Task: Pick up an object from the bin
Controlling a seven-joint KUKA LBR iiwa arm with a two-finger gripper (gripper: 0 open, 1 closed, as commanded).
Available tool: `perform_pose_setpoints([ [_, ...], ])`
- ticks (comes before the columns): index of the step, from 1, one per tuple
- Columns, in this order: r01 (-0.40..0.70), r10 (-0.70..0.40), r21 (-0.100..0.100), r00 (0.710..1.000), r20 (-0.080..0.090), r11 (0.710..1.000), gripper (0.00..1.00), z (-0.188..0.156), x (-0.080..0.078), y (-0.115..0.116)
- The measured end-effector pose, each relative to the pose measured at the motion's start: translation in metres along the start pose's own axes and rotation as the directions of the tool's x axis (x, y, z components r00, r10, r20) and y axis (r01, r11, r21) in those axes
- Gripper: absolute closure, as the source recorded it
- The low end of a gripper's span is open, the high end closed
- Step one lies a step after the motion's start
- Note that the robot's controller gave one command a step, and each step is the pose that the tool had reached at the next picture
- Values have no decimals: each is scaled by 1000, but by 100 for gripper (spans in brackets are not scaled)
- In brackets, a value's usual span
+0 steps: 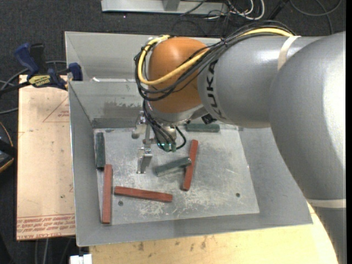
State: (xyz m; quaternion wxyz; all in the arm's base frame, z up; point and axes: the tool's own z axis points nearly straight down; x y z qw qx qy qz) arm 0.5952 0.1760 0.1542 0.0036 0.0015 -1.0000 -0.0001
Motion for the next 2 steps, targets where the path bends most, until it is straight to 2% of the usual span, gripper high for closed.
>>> perform_pose_setpoints([
  [1,-3,3,-1,1000,8,1000,0,-4,-2,-1],
  [2,-126,126,-2,992,6,992,0,9,63,-6],
])
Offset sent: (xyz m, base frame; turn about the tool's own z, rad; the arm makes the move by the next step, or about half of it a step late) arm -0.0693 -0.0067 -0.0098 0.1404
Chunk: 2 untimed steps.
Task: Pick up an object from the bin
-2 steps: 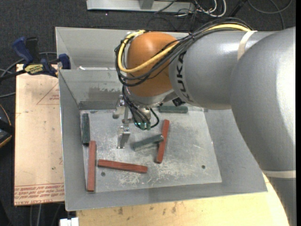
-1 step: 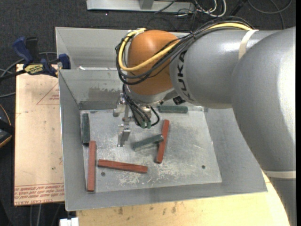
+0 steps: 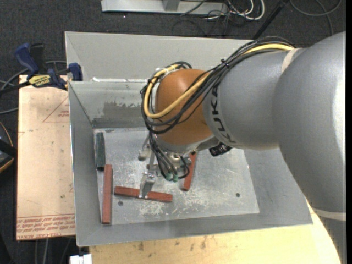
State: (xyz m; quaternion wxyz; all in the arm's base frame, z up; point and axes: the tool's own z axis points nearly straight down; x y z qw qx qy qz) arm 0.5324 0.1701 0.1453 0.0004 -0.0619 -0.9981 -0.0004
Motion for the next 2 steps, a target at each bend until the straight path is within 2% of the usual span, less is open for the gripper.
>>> perform_pose_setpoints([
  [1,30,-30,1,1000,-3,1000,0,5,23,-4],
  [2,-21,21,0,1000,0,1000,0,30,18,-5],
])
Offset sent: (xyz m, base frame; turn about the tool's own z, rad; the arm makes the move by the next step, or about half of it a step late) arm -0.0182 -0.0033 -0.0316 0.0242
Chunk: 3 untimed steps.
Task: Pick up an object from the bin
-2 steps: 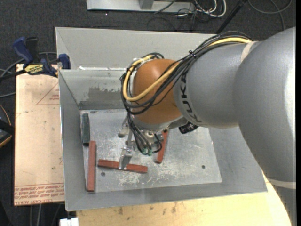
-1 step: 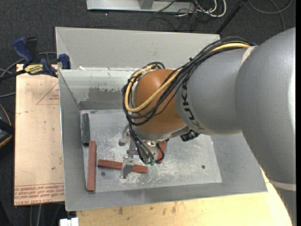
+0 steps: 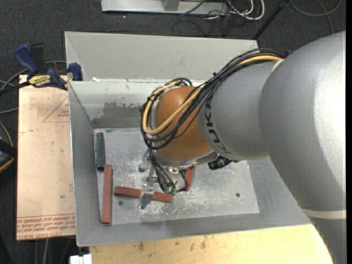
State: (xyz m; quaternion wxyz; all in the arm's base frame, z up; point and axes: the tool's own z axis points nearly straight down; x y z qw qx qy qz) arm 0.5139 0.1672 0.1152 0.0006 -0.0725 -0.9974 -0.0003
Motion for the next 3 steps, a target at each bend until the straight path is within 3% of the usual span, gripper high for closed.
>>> perform_pose_setpoints([
  [1,-103,103,-3,995,6,995,0,41,9,15],
  [2,-173,173,-17,985,17,985,100,38,11,1],
  [3,-173,174,-17,985,17,985,100,38,11,1],
])
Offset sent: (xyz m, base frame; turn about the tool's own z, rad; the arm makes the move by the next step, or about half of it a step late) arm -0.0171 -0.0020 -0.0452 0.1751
